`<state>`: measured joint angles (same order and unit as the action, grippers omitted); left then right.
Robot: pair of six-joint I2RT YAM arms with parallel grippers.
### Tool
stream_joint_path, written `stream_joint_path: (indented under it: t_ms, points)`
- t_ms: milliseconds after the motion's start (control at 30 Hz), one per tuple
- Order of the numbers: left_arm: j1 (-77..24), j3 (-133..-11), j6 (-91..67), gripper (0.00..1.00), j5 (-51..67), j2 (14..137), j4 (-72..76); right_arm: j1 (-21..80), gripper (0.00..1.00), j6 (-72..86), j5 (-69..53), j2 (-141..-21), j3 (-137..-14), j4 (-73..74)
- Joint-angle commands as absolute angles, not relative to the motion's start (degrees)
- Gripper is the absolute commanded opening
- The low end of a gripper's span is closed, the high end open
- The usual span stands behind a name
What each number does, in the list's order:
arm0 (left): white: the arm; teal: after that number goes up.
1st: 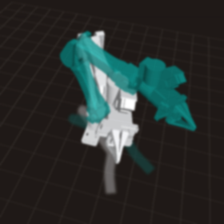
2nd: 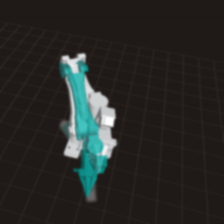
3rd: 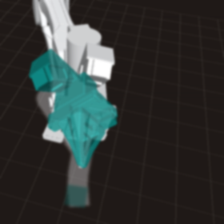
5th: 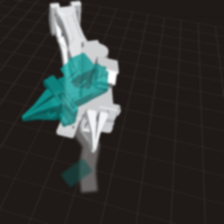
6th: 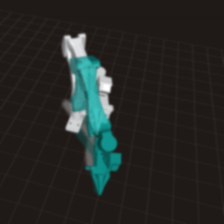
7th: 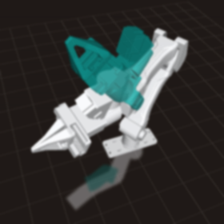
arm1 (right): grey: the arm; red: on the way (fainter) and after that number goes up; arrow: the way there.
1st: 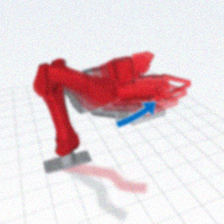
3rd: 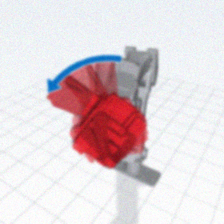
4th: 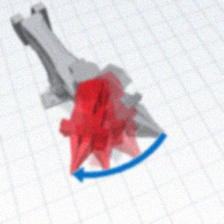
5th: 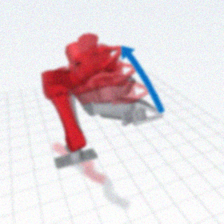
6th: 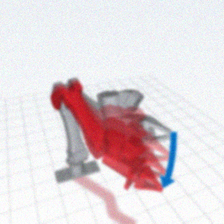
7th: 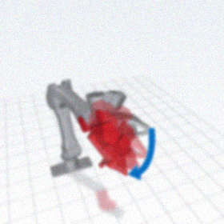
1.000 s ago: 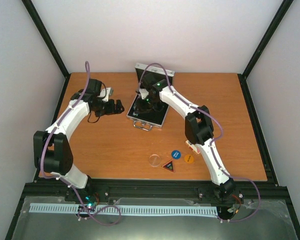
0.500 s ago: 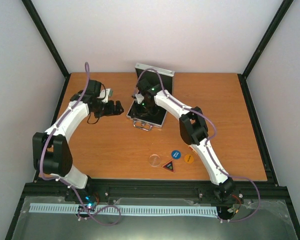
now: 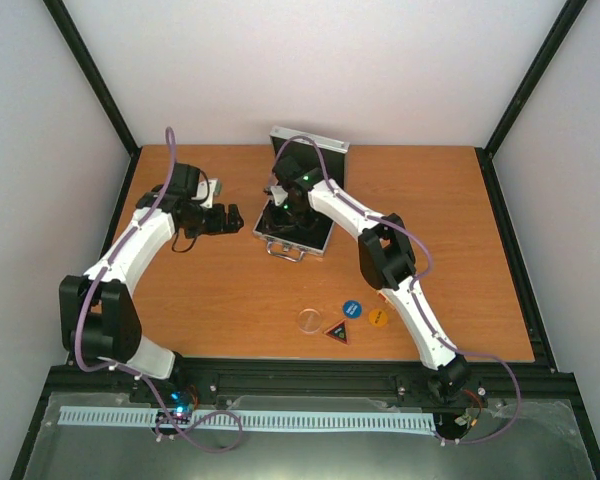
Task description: Pack up texas hold em set
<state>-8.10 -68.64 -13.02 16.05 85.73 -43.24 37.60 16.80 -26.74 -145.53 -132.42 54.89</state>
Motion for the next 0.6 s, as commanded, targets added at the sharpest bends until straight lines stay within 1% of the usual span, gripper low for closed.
stream_joint_path:
  t_ms: [0, 567]
  points:
    - [-7.8, -68.5, -12.7, 1.00, 15.4, 83.8, -42.4, 37.9, 0.45, 17.1, -27.2, -146.8, -135.0, 52.2]
    - [-7.8, -67.7, -12.6, 1.00, 15.9, 83.5, -42.0, 37.8, 0.46, 17.4, -21.6, -146.9, -136.7, 46.6]
